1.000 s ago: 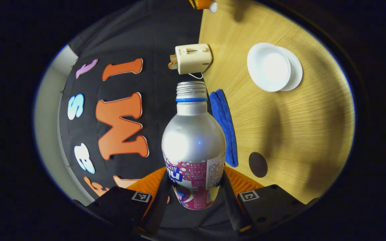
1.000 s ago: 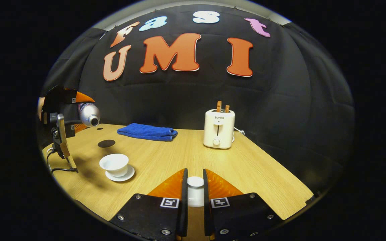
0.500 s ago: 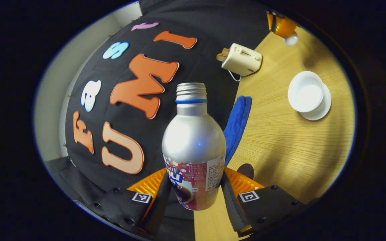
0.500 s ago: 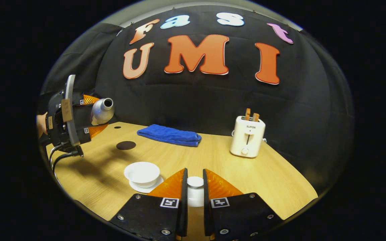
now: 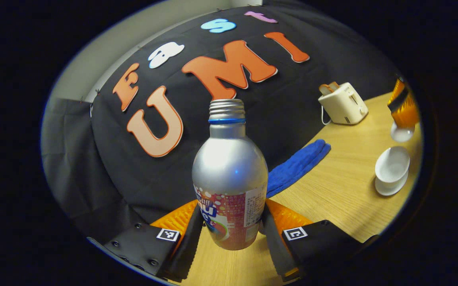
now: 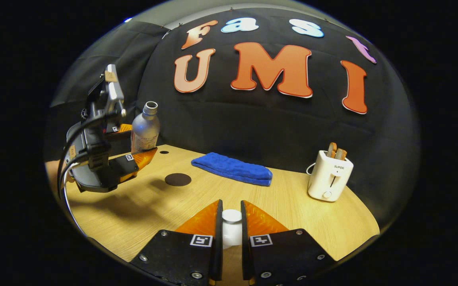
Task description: Open the teacup lid with one hand, grasp the water bottle and pour water into the teacup with the other hand; after pouring, place the water bottle on the coaster and then close the teacup lid.
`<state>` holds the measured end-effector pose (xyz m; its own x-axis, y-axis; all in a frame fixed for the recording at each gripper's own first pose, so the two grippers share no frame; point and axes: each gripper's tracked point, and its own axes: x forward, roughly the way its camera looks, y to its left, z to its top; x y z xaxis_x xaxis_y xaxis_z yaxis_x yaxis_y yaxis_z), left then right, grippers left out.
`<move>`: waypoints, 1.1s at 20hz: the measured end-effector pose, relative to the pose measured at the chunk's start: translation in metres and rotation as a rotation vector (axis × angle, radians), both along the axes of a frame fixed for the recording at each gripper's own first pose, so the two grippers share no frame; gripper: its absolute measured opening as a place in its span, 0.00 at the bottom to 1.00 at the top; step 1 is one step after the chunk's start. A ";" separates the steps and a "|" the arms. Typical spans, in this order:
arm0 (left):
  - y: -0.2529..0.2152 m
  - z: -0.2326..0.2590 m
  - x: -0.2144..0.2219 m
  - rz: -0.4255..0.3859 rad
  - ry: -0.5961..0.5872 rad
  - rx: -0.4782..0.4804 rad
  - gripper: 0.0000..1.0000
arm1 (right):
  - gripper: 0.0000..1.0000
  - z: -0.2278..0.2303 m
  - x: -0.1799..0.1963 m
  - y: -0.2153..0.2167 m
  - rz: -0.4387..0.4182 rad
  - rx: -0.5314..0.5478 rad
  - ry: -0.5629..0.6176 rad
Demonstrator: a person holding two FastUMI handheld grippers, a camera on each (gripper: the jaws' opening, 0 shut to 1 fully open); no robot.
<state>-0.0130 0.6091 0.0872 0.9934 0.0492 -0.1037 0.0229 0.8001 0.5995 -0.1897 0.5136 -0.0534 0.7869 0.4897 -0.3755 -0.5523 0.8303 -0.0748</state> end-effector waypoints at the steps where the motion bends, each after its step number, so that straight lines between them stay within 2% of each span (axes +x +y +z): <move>1: 0.000 0.000 0.002 0.007 -0.010 -0.055 0.80 | 0.20 0.000 0.001 0.005 0.008 -0.004 -0.003; 4: 0.000 0.002 0.003 0.026 -0.033 -0.203 0.80 | 0.20 -0.007 0.001 0.019 0.029 -0.020 0.008; 5: 0.000 0.002 0.003 0.034 -0.037 -0.253 0.75 | 0.20 -0.010 0.002 0.022 0.031 -0.028 0.012; 6: 0.000 0.001 0.003 0.040 -0.034 -0.299 0.80 | 0.20 -0.014 0.002 0.024 0.034 -0.035 0.019; 8: -0.001 0.001 0.000 0.056 -0.037 -0.368 0.80 | 0.20 -0.021 0.002 0.027 0.037 -0.052 0.030; 12: -0.003 0.004 0.001 0.055 -0.072 -0.435 0.80 | 0.20 -0.029 0.003 0.026 0.033 -0.066 0.039; 13: -0.002 0.004 0.001 0.056 -0.075 -0.445 0.76 | 0.20 -0.030 0.003 0.027 0.032 -0.061 0.041; 14: -0.002 0.004 0.000 0.047 -0.072 -0.463 0.80 | 0.20 -0.030 0.003 0.027 0.032 -0.058 0.039; 16: -0.003 -0.001 0.001 0.036 -0.052 -0.512 0.76 | 0.20 -0.028 0.004 0.027 0.028 -0.055 0.032; 17: -0.002 -0.004 0.002 0.038 -0.044 -0.534 0.80 | 0.20 -0.028 0.004 0.026 0.027 -0.053 0.031; 22: -0.005 -0.050 0.037 0.069 0.047 -0.587 0.80 | 0.20 -0.029 0.006 0.022 0.022 -0.053 0.029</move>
<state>0.0245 0.6043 0.0375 0.9837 0.0343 -0.1767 -0.0248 0.9981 0.0560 -0.1840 0.5359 -0.0828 0.7647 0.4853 -0.4240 -0.5727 0.8134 -0.1018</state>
